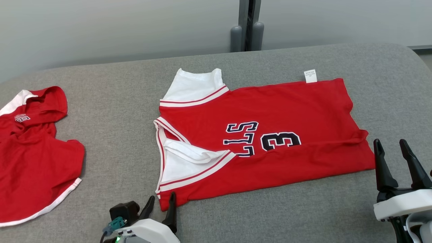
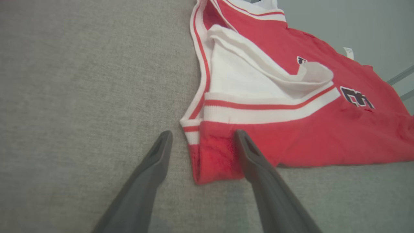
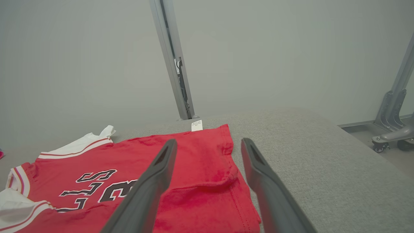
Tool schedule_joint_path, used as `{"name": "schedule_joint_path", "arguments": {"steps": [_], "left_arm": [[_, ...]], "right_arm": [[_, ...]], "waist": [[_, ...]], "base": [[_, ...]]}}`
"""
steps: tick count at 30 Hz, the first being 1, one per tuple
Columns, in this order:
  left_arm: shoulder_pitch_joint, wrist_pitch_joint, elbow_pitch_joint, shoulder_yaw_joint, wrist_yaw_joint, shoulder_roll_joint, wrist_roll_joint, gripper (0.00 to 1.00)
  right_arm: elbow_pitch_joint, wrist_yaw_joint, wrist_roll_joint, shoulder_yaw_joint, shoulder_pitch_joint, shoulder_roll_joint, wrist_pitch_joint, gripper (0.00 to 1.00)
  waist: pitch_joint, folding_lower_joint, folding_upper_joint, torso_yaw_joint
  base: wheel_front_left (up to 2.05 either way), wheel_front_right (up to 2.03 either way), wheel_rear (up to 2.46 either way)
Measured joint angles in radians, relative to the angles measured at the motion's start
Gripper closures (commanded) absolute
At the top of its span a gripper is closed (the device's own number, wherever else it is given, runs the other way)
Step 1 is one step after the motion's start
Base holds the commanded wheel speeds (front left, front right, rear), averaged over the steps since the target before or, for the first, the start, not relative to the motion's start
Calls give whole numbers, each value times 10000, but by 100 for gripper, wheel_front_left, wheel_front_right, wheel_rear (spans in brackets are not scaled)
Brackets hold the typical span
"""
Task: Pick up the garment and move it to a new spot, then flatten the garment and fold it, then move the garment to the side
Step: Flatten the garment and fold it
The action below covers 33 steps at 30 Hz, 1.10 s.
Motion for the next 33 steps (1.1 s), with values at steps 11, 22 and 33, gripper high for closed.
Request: {"name": "schedule_joint_path", "arguments": {"steps": [11, 22, 33], "left_arm": [[-628, 111, 1014, -529, -301, 56, -715, 100], [-800, -23, 1066, -621, -583, 159, -548, 100], [-874, -113, 144, -729, -349, 600, 119, 100]], "right_arm": [[63, 0, 31, 40, 2, 0, 0, 0], [825, 0, 107, -366, 35, 119, 0, 0], [3325, -2, 1011, -602, -705, 489, 0, 0]], "waist": [[45, 0, 0, -121], [-25, 0, 0, 24], [48, 0, 0, 281]], "base": [[0, 0, 0], [0, 0, 0], [0, 0, 0]]}}
